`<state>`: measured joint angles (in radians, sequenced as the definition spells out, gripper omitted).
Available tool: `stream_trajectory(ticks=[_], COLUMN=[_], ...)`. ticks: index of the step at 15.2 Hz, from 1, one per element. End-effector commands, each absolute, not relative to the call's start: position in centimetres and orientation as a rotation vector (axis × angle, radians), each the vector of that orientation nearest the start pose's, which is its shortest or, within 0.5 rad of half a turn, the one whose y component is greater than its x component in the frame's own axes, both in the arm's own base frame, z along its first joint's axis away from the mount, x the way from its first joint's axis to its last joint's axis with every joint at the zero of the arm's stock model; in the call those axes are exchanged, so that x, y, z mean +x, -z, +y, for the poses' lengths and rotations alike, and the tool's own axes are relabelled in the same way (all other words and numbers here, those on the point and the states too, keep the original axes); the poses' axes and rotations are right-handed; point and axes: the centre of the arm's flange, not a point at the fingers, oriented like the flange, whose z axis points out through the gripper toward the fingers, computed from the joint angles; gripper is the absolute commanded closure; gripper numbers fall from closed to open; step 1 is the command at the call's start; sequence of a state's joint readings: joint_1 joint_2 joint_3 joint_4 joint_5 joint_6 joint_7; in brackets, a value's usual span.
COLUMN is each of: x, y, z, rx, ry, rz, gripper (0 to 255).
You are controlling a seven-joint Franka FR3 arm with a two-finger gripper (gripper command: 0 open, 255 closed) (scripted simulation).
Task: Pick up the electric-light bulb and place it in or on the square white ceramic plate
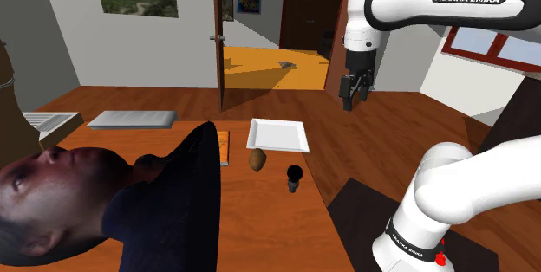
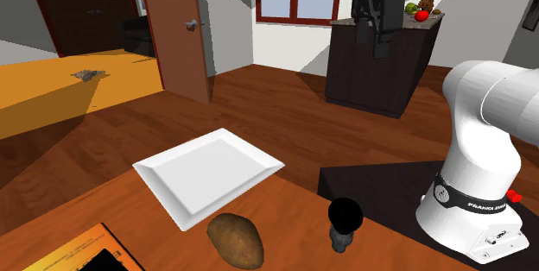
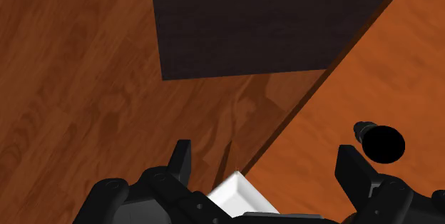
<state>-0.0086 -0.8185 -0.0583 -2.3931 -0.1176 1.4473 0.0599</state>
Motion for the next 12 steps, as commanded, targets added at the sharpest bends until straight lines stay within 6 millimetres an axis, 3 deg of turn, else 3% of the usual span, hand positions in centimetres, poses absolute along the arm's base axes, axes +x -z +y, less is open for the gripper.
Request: stream_trajectory(ticks=[1,12], x=[28.2,33.1], y=[-57.3,-47.1], z=[-3.8,4.7], rx=[-3.206,-3.152], ry=[-0.205,-0.235], rz=[0.181,0.113], gripper=[0,0])
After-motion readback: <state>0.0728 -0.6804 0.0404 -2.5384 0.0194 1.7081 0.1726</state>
